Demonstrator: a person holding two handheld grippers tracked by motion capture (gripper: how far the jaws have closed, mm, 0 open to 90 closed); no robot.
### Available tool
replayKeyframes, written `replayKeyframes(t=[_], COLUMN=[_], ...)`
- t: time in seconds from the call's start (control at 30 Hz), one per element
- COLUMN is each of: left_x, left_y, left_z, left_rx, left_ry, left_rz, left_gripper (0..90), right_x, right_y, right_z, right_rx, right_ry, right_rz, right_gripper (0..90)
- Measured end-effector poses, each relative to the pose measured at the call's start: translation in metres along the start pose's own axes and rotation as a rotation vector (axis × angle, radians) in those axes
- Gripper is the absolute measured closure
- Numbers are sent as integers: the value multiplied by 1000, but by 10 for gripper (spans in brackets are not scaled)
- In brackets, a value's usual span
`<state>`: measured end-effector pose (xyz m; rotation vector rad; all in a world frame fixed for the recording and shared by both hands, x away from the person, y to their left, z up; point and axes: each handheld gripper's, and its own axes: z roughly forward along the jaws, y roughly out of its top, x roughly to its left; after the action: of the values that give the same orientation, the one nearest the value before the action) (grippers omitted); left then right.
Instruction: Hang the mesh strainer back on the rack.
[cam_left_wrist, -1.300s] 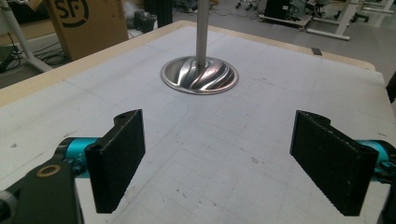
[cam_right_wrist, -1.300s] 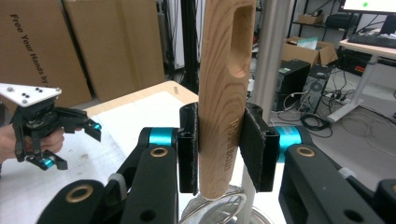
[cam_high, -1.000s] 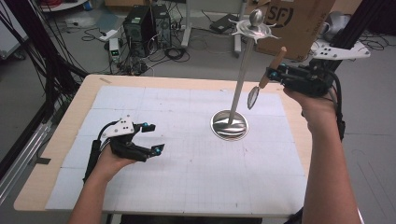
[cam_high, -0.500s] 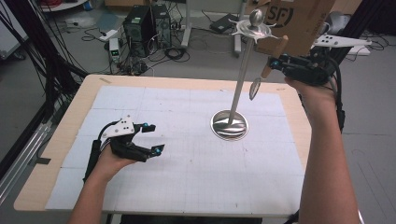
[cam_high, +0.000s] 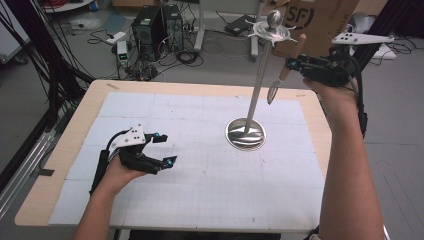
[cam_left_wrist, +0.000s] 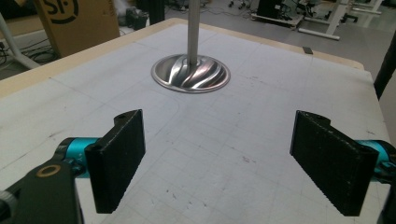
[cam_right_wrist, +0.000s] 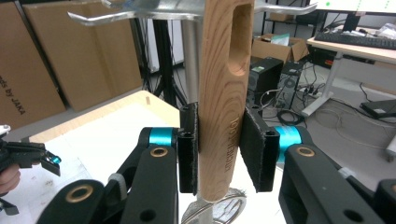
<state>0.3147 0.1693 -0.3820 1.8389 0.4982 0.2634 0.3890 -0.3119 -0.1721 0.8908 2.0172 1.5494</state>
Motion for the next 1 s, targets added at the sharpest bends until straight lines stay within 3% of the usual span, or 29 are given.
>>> replayKeyframes(t=[0.7, 1.0], left_x=[0, 0], left_y=[-1, -1], left_z=[2, 2], left_rx=[5, 8], left_ry=[-4, -4], left_rz=[-1, 0], left_gripper=[186, 186], right_x=[-2, 3], right_y=[5, 0], right_z=[13, 8], right_rx=[59, 31], right_ry=[-56, -55], right_rz=[2, 1], right_gripper=[688, 584])
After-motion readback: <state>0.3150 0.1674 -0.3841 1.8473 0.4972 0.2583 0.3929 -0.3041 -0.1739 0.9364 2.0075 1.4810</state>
